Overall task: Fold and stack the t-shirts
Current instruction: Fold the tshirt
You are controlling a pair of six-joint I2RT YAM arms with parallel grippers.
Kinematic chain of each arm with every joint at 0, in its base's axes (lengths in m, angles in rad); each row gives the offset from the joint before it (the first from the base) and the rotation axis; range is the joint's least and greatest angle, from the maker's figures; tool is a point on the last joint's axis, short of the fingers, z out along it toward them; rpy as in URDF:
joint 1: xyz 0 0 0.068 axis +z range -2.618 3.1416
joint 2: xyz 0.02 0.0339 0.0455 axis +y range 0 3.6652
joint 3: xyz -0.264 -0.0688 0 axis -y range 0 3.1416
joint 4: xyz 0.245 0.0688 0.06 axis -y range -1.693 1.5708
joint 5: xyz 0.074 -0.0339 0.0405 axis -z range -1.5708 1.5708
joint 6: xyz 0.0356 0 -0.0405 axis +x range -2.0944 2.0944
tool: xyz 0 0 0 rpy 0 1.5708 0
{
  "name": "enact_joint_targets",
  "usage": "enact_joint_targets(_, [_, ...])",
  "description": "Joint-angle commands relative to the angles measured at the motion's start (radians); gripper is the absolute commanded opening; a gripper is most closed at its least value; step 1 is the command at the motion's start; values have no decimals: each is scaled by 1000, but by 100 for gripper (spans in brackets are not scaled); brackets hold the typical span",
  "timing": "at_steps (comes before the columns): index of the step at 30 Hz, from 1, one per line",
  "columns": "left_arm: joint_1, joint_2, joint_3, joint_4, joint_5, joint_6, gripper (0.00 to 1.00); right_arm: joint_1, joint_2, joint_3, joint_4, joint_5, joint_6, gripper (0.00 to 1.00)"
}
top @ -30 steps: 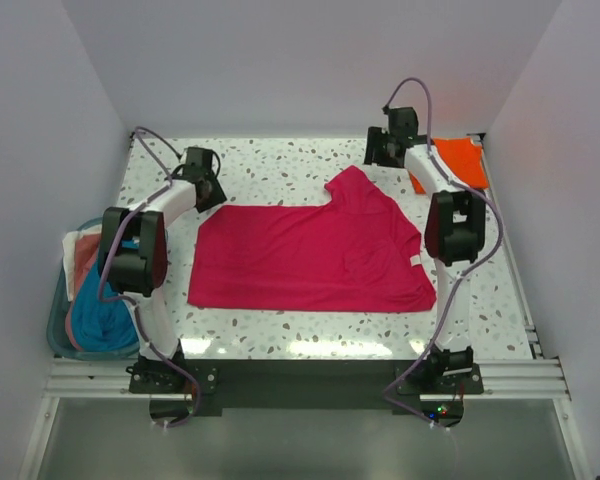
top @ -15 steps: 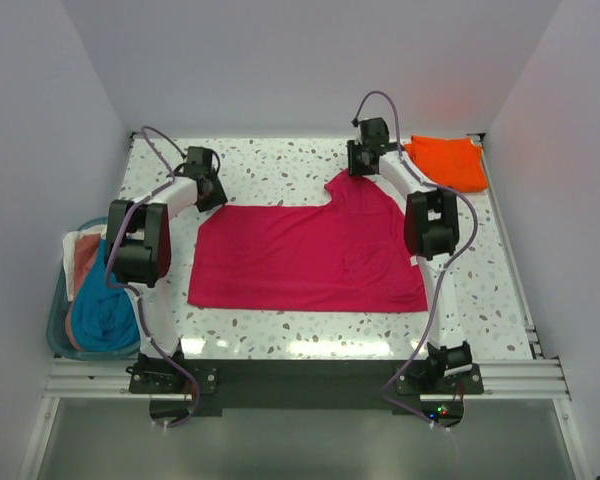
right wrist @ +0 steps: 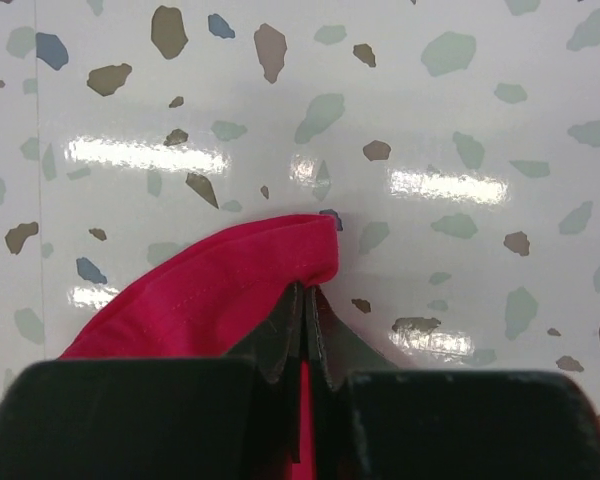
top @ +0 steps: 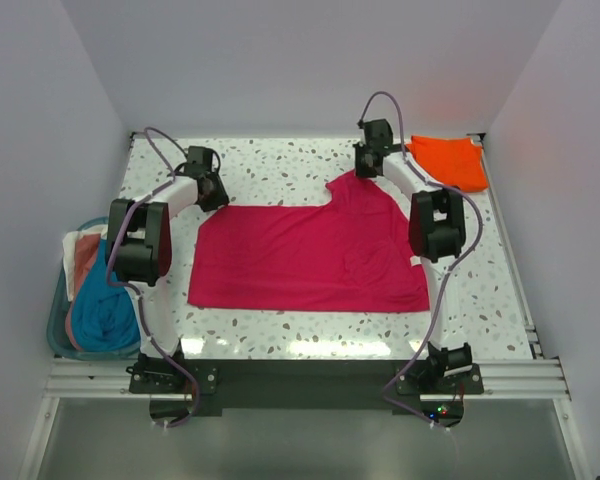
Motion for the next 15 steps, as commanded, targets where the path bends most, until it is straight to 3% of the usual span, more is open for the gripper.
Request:
enact_joint_targets(1, [15,-28,24,18,54,25,38,-2,-127,-13,60,14,9,0])
enact_joint_targets(7, [43,-63,1,31,98,34,49,-3,-216,-60,83,36,-1,0])
enact_joint_targets(15, [44,-54,30,-2,136,94,48,-3,-306,-133,101,43,-6,0])
